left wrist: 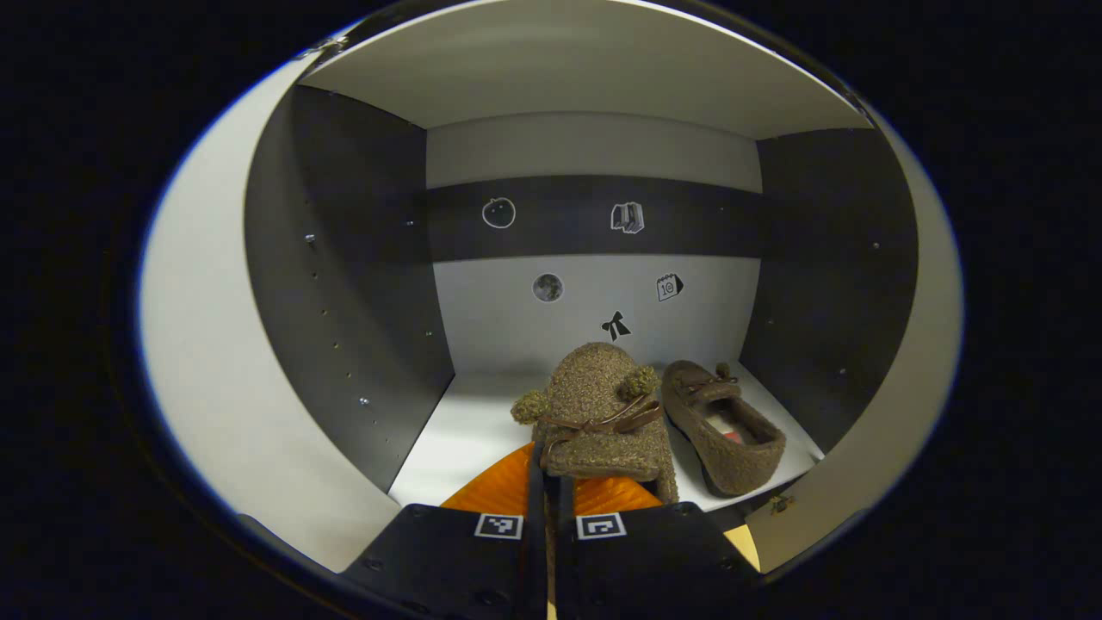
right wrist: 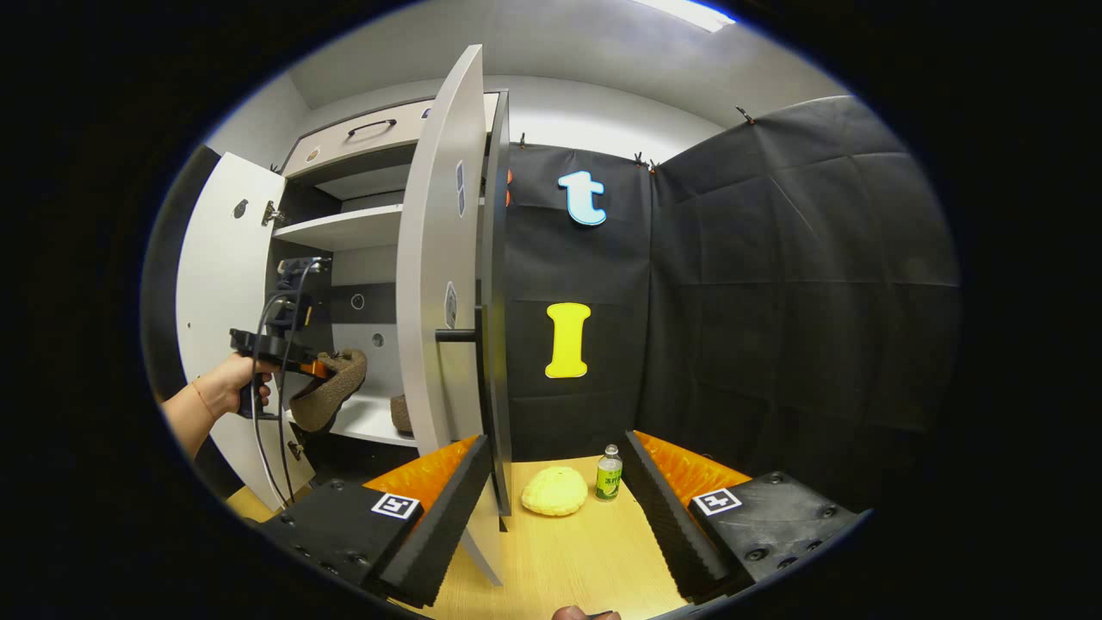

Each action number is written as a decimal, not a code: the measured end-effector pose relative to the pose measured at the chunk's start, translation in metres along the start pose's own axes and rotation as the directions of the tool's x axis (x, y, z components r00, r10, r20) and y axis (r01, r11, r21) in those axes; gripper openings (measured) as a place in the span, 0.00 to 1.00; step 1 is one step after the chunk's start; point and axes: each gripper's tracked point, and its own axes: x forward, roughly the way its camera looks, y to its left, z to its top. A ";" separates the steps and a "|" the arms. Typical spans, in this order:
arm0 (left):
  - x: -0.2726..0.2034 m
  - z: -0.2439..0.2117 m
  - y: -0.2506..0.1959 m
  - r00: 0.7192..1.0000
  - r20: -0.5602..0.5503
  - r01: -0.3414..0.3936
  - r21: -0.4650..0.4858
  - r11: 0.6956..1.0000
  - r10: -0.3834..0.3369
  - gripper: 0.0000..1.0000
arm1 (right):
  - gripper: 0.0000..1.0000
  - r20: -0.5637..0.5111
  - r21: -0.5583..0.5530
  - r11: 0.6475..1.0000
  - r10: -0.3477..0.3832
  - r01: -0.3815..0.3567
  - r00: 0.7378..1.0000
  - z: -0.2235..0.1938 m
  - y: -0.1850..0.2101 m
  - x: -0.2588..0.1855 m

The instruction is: Grab one shoe with the right hand and put it into the shoe cabinet, grab the other shoe with the left hand and put it into the shoe cabinet; then close the right door with the right hand and the left door with the left hand.

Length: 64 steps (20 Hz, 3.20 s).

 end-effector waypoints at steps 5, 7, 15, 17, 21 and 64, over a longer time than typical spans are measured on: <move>0.066 0.000 0.004 0.996 -0.083 -0.026 -0.012 1.000 0.025 0.08 | 0.99 -0.009 -0.008 1.000 -0.012 0.011 1.000 -0.004 -0.016 0.016; 0.088 -0.003 0.006 0.993 -0.114 -0.039 -0.009 0.999 0.038 0.09 | 0.99 -0.009 -0.006 1.000 -0.013 0.013 1.000 -0.005 -0.021 0.023; 0.120 -0.024 0.011 0.977 -0.208 -0.054 0.001 0.999 0.053 0.13 | 0.99 -0.014 0.008 1.000 -0.017 0.017 1.000 -0.011 -0.032 0.040; 0.115 -0.024 0.010 0.976 -0.213 -0.050 -0.003 0.999 0.049 0.19 | 0.99 -0.014 0.011 1.000 -0.017 0.018 1.000 -0.012 -0.032 0.041; 0.097 -0.023 0.006 0.979 -0.202 -0.023 0.056 0.998 0.033 0.39 | 0.99 -0.019 0.033 0.999 -0.013 0.014 1.000 -0.013 -0.030 0.040; -0.287 -0.112 0.041 0.958 0.287 0.021 0.013 1.000 -0.024 0.97 | 0.98 -0.024 0.165 0.985 0.062 -0.057 0.998 0.001 0.093 0.039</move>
